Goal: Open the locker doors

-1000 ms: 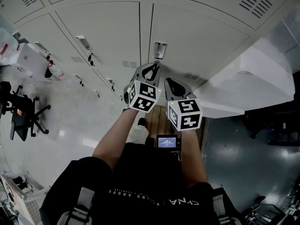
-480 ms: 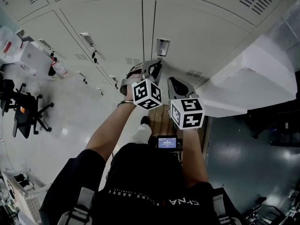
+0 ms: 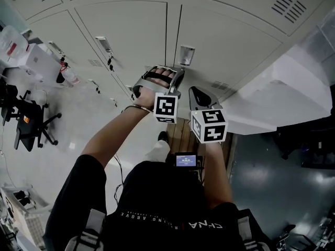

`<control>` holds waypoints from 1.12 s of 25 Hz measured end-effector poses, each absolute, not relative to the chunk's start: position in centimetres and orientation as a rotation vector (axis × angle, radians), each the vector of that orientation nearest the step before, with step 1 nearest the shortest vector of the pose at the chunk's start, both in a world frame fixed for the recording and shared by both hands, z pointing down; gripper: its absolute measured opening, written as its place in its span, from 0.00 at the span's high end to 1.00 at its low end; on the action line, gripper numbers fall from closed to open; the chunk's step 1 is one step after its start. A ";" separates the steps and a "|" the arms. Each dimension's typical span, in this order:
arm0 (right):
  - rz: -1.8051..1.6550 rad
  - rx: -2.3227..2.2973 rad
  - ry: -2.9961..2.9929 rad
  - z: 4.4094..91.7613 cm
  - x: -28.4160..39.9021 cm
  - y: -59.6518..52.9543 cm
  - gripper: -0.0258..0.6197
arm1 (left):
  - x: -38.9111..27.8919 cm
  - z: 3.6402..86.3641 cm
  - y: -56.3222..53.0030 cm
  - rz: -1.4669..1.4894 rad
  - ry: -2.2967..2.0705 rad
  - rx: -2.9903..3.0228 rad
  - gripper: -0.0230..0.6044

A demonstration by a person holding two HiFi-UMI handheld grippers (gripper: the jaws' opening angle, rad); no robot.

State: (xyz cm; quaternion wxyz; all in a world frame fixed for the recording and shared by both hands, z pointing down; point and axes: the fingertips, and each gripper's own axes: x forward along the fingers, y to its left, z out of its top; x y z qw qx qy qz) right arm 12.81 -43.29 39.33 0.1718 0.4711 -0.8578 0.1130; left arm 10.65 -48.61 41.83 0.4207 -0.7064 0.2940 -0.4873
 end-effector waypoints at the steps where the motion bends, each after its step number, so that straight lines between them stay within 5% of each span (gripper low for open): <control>1: 0.316 1.335 -2.435 39.3 12.7 -43.4 0.91 | 10.6 41.9 -48.6 -1.234 0.698 -1.728 0.87; 10: 0.300 1.352 -2.427 38.9 12.4 -44.5 0.91 | 10.4 42.5 -48.4 -1.290 0.502 -1.536 0.87; 28: 0.283 1.353 -2.479 37.3 10.8 -48.2 0.91 | 7.5 43.0 -47.4 -1.073 0.977 -2.214 0.86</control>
